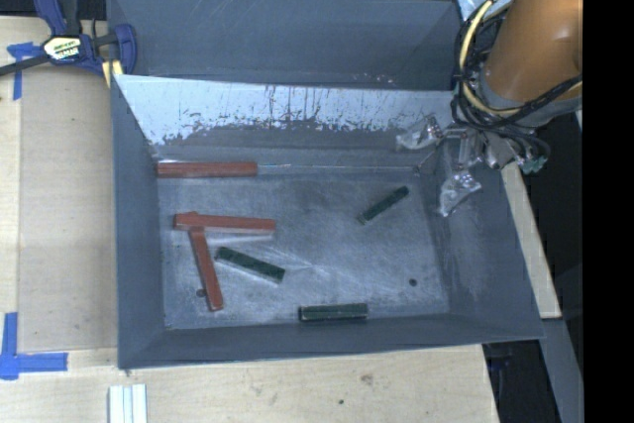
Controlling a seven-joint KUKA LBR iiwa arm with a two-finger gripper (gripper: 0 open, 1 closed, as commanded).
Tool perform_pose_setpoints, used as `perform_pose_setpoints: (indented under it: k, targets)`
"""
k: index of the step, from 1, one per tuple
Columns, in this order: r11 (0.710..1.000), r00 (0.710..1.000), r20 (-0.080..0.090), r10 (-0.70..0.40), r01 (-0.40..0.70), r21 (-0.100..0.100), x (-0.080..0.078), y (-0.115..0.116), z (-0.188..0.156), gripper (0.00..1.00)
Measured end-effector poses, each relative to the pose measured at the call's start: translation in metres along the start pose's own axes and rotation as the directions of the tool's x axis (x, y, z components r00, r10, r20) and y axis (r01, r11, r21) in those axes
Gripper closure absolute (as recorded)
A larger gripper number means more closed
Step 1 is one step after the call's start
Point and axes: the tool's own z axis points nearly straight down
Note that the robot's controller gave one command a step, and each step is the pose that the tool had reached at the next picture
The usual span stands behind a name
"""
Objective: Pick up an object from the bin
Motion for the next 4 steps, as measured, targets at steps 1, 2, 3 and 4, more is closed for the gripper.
perform_pose_setpoints:
  k: [1, 2, 3, 4]
  targets:
    - [1.0, 1.0, 0.0, 0.0, 0.0, 0.0, 0.0, 0.0, 0.0, 0.0]
    - [0.996, 0.996, 0.01, 0.084, -0.084, 0.003, -0.012, -0.017, 0.111, 1.0]
    - [0.996, 0.996, 0.01, 0.084, -0.084, 0.003, -0.012, -0.016, 0.111, 1.0]
    - [0.999, 0.999, 0.003, 0.033, -0.033, 0.003, 0.006, -0.012, -0.091, 1.0]
